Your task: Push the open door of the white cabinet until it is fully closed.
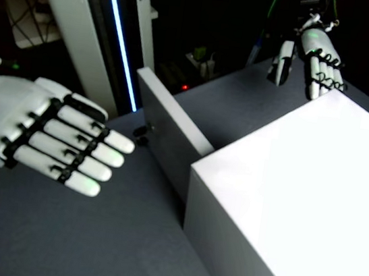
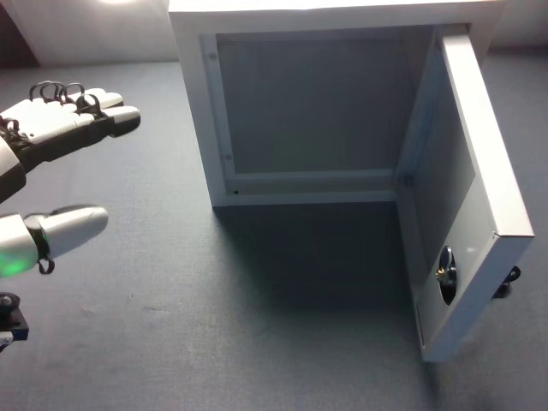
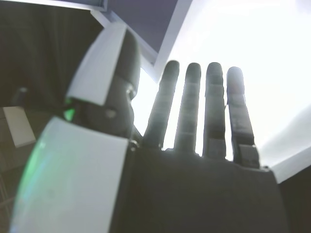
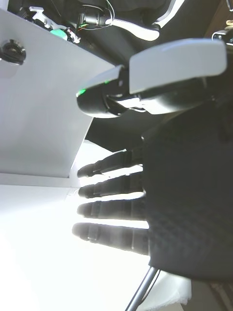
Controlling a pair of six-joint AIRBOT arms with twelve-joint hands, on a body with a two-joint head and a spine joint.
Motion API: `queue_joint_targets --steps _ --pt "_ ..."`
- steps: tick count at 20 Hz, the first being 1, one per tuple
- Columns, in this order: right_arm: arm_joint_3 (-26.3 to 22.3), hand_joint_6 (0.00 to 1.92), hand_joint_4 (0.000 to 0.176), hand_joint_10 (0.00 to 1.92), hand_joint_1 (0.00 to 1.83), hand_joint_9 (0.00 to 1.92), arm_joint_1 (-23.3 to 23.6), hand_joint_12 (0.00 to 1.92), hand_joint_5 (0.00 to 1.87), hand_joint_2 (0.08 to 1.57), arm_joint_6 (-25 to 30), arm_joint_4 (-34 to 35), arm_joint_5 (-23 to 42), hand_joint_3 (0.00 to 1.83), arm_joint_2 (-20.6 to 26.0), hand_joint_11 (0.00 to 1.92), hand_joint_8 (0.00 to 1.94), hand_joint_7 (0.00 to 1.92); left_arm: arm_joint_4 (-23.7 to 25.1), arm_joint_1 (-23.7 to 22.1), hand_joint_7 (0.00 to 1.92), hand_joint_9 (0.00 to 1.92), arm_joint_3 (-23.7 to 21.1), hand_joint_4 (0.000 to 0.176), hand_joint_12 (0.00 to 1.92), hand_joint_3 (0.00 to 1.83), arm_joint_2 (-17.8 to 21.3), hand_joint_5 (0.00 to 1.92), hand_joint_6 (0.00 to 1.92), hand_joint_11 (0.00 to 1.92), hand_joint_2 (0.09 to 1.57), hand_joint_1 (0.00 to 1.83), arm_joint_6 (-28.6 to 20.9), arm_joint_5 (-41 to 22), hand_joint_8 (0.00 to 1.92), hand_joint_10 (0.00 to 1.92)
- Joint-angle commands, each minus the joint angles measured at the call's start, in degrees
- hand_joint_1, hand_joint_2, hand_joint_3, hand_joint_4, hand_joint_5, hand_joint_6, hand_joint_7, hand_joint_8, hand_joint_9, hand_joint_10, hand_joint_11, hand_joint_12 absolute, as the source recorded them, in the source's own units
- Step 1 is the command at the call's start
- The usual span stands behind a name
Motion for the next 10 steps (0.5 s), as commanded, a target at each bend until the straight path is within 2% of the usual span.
queue_joint_targets --steps 1,2,4,8,10 --pt "0.3 0.00 0.000 0.00 0.25 0.00 0.3 0.09 0.00 1.29 0.1 0.8 7.1 0.01 0.0 0.00 0.00 0.00 -1.7 -0.4 0.09 0.03 0.1 0.000 0.32 0.01 0.4 0.22 0.01 0.00 1.42 0.29 -0.4 -7.1 0.01 0.01" --pt "0.3 0.00 0.000 0.00 0.28 0.00 0.3 0.14 0.02 1.28 0.1 0.8 7.1 0.00 -0.1 0.00 0.00 0.00 -1.7 -0.4 0.09 0.03 0.1 0.000 0.30 0.00 0.4 0.22 0.00 0.00 1.43 0.28 -0.4 -7.1 0.00 0.01" --pt "0.5 0.00 0.000 0.00 0.25 0.00 0.3 0.01 0.00 1.27 0.1 0.8 7.1 0.00 -0.4 0.00 0.00 0.00 -1.8 -0.4 0.08 0.02 0.1 0.000 0.19 0.00 0.3 0.22 0.00 0.00 1.44 0.32 -0.4 -7.1 0.00 0.00" --pt "0.7 0.01 0.000 0.00 0.25 0.00 0.3 0.01 0.02 1.28 0.1 0.4 6.9 0.00 -0.5 0.01 0.00 0.01 -2.0 -0.4 0.06 0.00 0.2 0.000 0.13 0.00 0.3 0.20 0.00 0.00 1.44 0.30 -0.4 -6.9 0.00 0.00" --pt "0.8 0.00 0.000 0.01 0.20 0.02 0.3 0.00 0.02 1.30 0.1 -0.2 6.3 0.01 -0.5 0.00 0.03 0.10 -2.0 -0.4 0.07 0.00 0.2 0.000 0.12 0.00 0.4 0.20 0.00 0.00 1.44 0.32 -0.4 -6.8 0.00 0.00"
